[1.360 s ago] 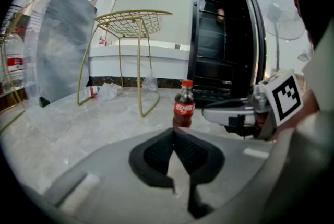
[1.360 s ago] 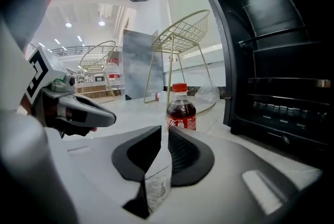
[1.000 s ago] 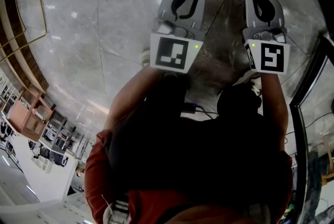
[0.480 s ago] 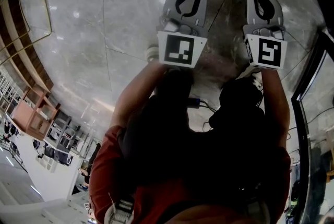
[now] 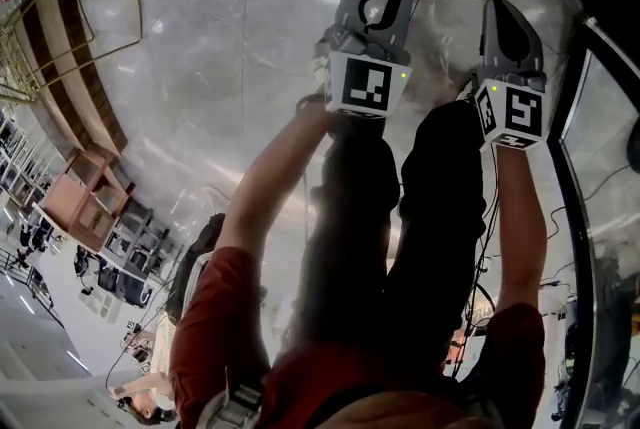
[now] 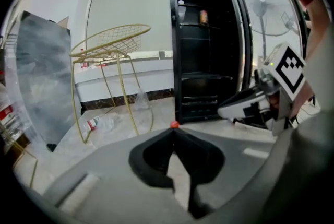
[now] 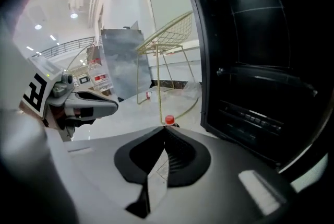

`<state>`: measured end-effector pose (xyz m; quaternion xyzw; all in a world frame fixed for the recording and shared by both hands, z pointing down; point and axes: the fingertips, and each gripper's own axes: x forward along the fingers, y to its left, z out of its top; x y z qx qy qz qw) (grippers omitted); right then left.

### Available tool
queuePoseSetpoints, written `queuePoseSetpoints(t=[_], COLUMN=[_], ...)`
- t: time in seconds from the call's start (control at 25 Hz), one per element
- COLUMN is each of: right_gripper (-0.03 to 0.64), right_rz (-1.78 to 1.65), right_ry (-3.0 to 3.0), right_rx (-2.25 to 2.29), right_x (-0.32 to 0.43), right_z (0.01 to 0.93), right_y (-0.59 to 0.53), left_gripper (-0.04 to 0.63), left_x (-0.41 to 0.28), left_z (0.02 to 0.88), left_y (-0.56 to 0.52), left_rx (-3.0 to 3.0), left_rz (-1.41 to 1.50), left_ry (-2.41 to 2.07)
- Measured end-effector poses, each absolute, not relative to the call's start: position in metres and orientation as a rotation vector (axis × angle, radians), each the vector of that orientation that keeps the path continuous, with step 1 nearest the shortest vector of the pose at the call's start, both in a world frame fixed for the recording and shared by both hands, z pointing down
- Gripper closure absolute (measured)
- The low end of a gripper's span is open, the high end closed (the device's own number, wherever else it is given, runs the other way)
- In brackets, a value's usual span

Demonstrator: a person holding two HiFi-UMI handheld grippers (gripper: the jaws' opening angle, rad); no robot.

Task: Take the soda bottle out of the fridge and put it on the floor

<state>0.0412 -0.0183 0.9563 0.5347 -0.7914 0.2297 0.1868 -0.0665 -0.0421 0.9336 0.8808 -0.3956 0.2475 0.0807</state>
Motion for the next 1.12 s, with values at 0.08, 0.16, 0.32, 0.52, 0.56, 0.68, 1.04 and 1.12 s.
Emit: queuePoseSetpoints(t=[0.08,0.16,0.32,0.52,0.56,0.68,1.04,1.12], right_gripper=[0.616,0.615,0.615,0.615,0.615,0.615,0.615,0.615], right_rz=[0.664,0.688,0.656,0.648,0.666,0.705,0.628,0.62], right_ry=[-2.212,-2.198,-2.168,-2.139,-2.137,-2.121,-2.12,-2.139], right_rx=[1.505,1.511,1.492,1.445,1.452,1.469,1.402,1.423], right_x=[0.047,0.055,0.068,0.065,0.065,0.068,0.078,0.078], right_z=[0.916,0.876,0.798,0.721,0.705,0.657,0.51,0.481], right_y=[-0.014,-0.011,-0.008,0.004,0.007,0.014,0.027,0.026], left_gripper=[0.595,0.595,0.595,0.595,0.595,0.595,0.595,0.595], left_x=[-0.061,-0.055,-0.049,-0.05,-0.049,-0.047,-0.048,-0.047], left_z=[0.893,0.851,0.766,0.676,0.659,0.609,0.466,0.438], left_y=[-0.038,-0.035,-0.038,-0.035,-0.032,-0.022,-0.012,-0.012], left_rx=[2.63,2.622,2.539,2.452,2.444,2.398,2.35,2.362], left_rz=[0.762,0.772,0.714,0.728,0.728,0.728,0.706,0.699], left_ry=[-1.175,-1.167,-1.217,-1.284,-1.287,-1.277,-1.281,-1.296])
